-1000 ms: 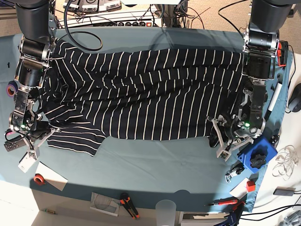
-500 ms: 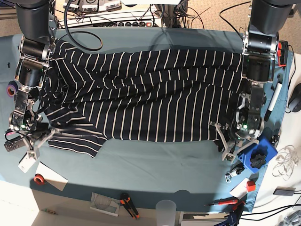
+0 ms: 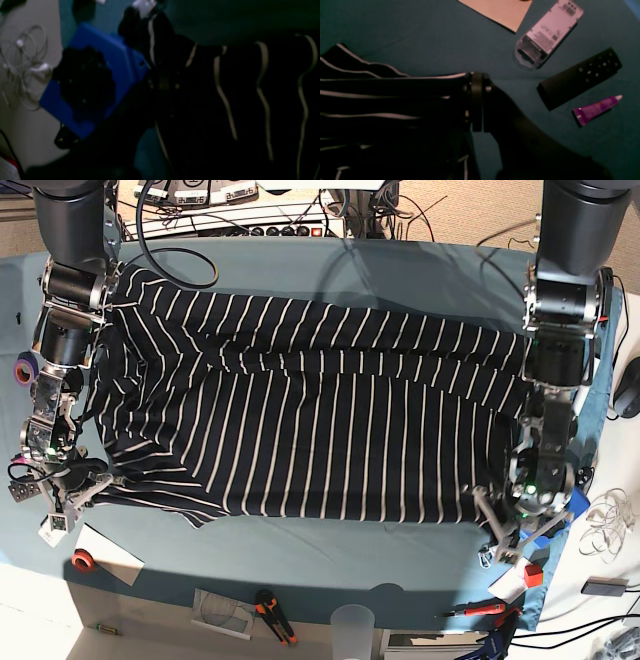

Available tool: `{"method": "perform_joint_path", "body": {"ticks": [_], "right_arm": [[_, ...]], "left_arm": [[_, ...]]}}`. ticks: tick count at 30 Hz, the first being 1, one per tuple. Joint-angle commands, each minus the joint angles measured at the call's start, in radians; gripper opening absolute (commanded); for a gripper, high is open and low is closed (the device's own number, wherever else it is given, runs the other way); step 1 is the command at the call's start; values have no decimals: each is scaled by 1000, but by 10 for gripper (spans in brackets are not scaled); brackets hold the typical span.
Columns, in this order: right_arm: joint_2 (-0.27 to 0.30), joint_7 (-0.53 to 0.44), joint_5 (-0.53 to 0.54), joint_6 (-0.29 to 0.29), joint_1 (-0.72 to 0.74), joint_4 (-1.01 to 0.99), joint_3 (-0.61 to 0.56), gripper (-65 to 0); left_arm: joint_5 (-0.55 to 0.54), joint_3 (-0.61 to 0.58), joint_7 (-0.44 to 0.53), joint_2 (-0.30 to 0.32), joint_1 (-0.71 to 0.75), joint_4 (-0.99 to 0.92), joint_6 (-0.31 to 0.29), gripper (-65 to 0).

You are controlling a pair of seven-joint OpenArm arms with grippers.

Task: Layout the t-shirt on the table in an organized manner, then fold the t-shirt properly
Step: 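Grasp the shirt side edges with both grippers and pull them taut, then regrasp the hem with the right gripper and smooth it flat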

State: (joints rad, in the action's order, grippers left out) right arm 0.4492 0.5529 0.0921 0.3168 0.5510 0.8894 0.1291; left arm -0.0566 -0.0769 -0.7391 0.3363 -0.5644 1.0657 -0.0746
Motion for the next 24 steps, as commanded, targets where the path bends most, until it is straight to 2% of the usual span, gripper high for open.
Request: {"method": "perform_joint_path", "body": {"ticks": [1,6,9,10,13,15,20,23,24], "right_arm": [[27,-30,-14,-23,34,18,6,-650],[28,-3,-5,-23,33,20,23,-650],[28,32,44,-2,32,20,85,-650],[28,44,61,29,31,20,113,-650],[27,78,90,121,27,20,181,-650],[28,120,103,164,28,20,198,-650],[27,154,151,207,28,19,199,-650],[27,209,193,335,29,19,199,-650],[27,253,221,381,31,19,199,-615]], "left_arm": [[23,8,14,24,-28,14,24,-650],[-32,8,13,60,6,14,24,-650],[-103,24,-1,82,14,15,24,-650],[-135,41,-2,82,16,15,10,-650],[-238,108,-13,77,23,15,-115,-650],[-278,134,-23,76,25,15,-158,-650],[-285,136,-28,76,25,15,-163,-650],[-284,136,-28,76,25,14,-163,-650],[-284,136,-28,76,25,14,-163,-650]]}}
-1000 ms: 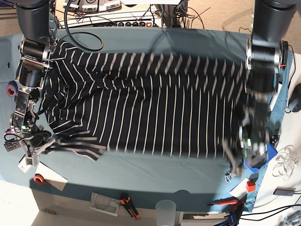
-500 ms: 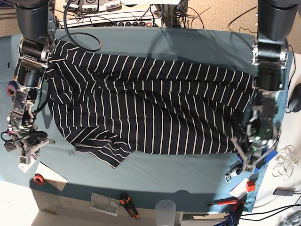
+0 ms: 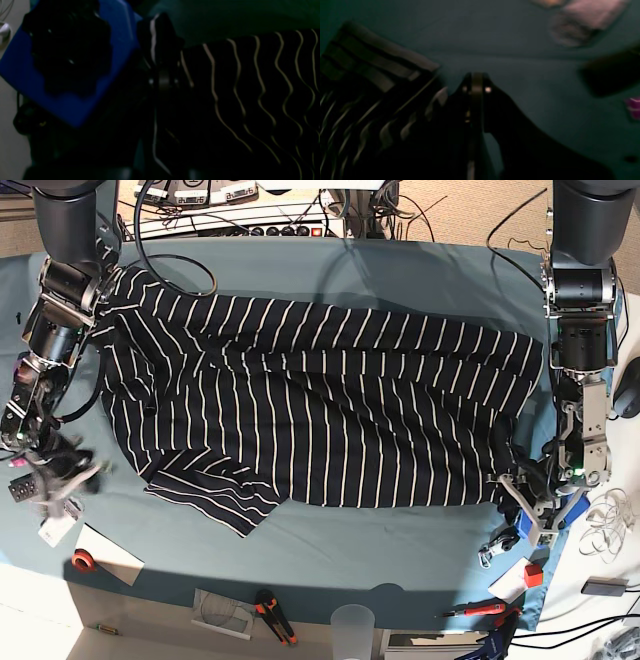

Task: Layout the t-shirt on the table in an organized manner, then fold the t-shirt properly
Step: 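Regrasp the hem with the right gripper and smooth it flat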

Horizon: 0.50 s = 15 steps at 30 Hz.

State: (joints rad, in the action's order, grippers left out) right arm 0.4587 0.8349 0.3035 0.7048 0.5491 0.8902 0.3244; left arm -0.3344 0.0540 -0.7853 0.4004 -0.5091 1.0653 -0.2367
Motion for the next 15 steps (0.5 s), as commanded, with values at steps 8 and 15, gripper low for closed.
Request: {"method": "perform_joint_path", "body": {"ticks": [8,15], "right_arm": [[-12,140,147,-8,29,18,-1,-452],[-106,36,28,-109,27,18,-97,-452]], "left_arm": [[63,6,19,18,-32,15,-1,-650],[62,6,16,18,-34,15,-1,-650]]}}
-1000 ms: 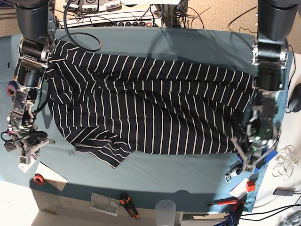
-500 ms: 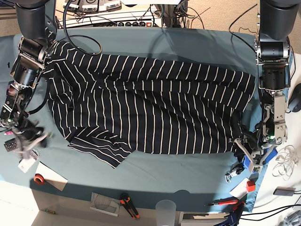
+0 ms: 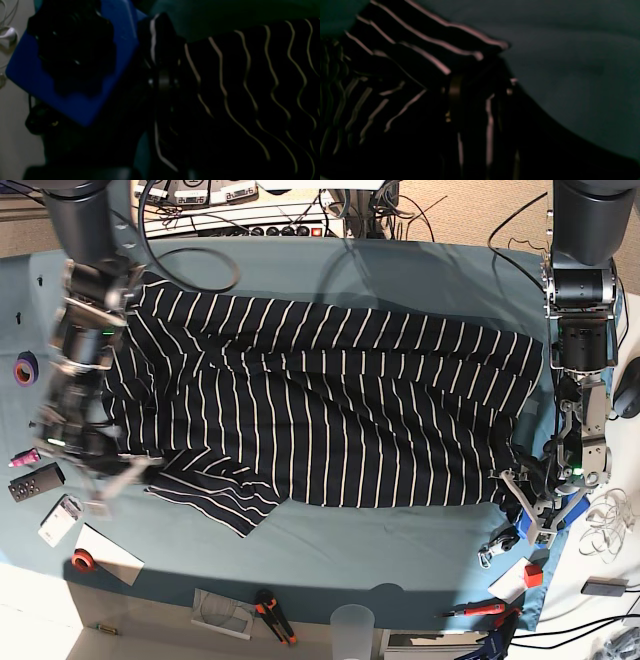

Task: Layout the t-shirt on the table in an organized manner, then fold the t-shirt properly
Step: 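Regrasp the hem with the right gripper and smooth it flat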

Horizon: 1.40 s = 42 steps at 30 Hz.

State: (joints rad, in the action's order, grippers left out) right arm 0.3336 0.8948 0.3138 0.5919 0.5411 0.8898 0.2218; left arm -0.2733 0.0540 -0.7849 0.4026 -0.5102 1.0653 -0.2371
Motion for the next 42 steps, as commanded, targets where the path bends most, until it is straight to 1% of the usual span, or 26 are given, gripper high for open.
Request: {"method": "perform_joint_path", "body": {"ticks": [1,4,6,9,10,11,12,14,15,16,17,19,24,29,33,36,40,42], "right_arm": [[9,-51,-11,-24,35,18,-22,-452],[-14,-115,-84,-139,35,5,-117,-452],[-19,-139,-113,-200,35,-12,-178,-453],[-24,-146,-171,-240,36,-15,-238,-455],[-24,-157,-192,-247,39,-14,-248,-468],[-24,-170,-213,-257,39,-13,-250,-502],[-26,-179,-238,-276,42,-12,-248,-546],[-26,-196,-280,-333,41,9,-246,-631],[-26,-196,-303,-362,41,23,-246,-650],[-26,-196,-326,-385,41,40,-246,-650],[-26,-196,-345,-395,41,57,-246,-650],[-26,-189,-364,-396,41,89,-246,-650],[-26,-187,-362,-395,41,133,-246,-650],[-22,-177,-328,-389,40,134,-246,-650],[-17,-111,-318,-366,40,134,-246,-650],[-3,-49,-304,-357,34,137,-246,-650],[32,73,-222,-346,22,139,-246,-650],[58,115,-183,-319,7,144,-246,-650]], "left_arm": [[1,6,15,16,-33,15,-1,-650],[1,6,14,16,-33,15,-1,-650],[1,6,15,16,-33,15,-1,-650],[0,6,15,16,-32,15,-1,-650],[1,6,15,16,-32,15,-1,-650],[1,6,15,16,-32,15,-1,-650],[1,6,15,16,-32,15,-1,-650],[1,6,15,16,-32,15,-1,-650],[1,6,15,16,-32,15,-1,-650],[1,6,15,16,-32,15,-1,-650],[1,6,15,16,-32,15,-1,-650],[1,6,15,16,-32,15,-1,-650],[1,6,14,16,-32,15,-1,-650],[1,6,-3,16,-32,15,-1,-650],[1,6,-3,16,-30,15,-1,-650],[1,6,-4,16,-30,15,-1,-650],[2,6,-4,16,-30,15,-1,-650],[4,6,-4,16,-30,15,-1,-650]]}}
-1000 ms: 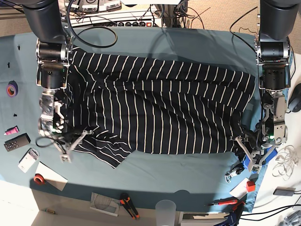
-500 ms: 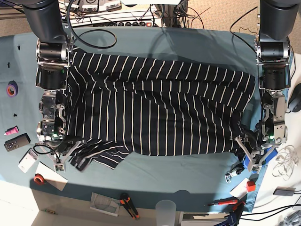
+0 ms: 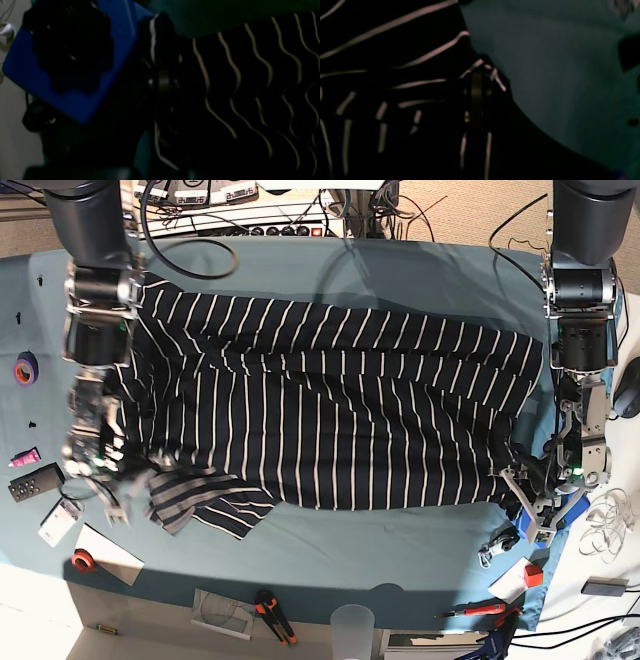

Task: Layout the t-shirt on the table in an organized manner, then fold the t-shirt properly
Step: 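Regrasp the hem with the right gripper and smooth it flat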

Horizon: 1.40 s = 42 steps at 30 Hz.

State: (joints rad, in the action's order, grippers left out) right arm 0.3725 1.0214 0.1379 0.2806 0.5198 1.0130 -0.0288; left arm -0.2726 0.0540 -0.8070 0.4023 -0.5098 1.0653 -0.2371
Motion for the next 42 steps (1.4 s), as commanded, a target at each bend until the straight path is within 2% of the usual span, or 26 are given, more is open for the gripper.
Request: {"method": "perform_joint_path", "body": {"ticks": [1,6,8,9,13,16,19,22,24,26,30,31,37,39,41,42], "right_arm": [[34,5,21,5,16,32,5,-650],[127,100,264,82,-96,177,5,-650],[163,140,343,84,-159,267,5,-650],[177,158,349,86,-192,315,5,-650],[202,174,342,89,-325,493,5,-650],[194,124,283,89,-391,571,5,-650],[166,106,184,88,-401,578,4,-650],[156,110,175,89,-401,578,4,-638],[158,142,175,89,-401,578,5,-537],[160,208,177,87,-397,578,5,-480],[164,368,185,87,-343,596,13,-477],[172,375,183,86,-330,613,25,-478],[204,241,188,76,-289,763,203,-478],[204,127,190,70,-284,748,262,-478],[203,5,189,25,-271,680,280,-478],[201,-23,182,10,-250,624,277,-478]], "left_arm": [[4,6,18,17,-30,15,-1,-650],[7,6,21,16,-30,15,-1,-650],[7,6,22,16,-30,15,-1,-650],[7,6,21,16,-30,15,-1,-650],[7,6,21,16,-30,15,-1,-650],[7,6,21,16,-30,15,-1,-650],[7,5,21,16,-30,15,-1,-650],[6,5,22,15,-31,15,-1,-650],[7,6,22,13,-30,15,-1,-650],[7,6,22,13,-31,15,-1,-650],[7,5,22,13,-30,15,-1,-650],[7,5,22,13,-30,15,-1,-650],[6,5,20,13,-30,15,-1,-650],[7,5,20,13,-30,15,0,-650],[6,5,21,13,-30,15,-1,-650],[3,5,22,12,-31,15,-1,-650]]}}
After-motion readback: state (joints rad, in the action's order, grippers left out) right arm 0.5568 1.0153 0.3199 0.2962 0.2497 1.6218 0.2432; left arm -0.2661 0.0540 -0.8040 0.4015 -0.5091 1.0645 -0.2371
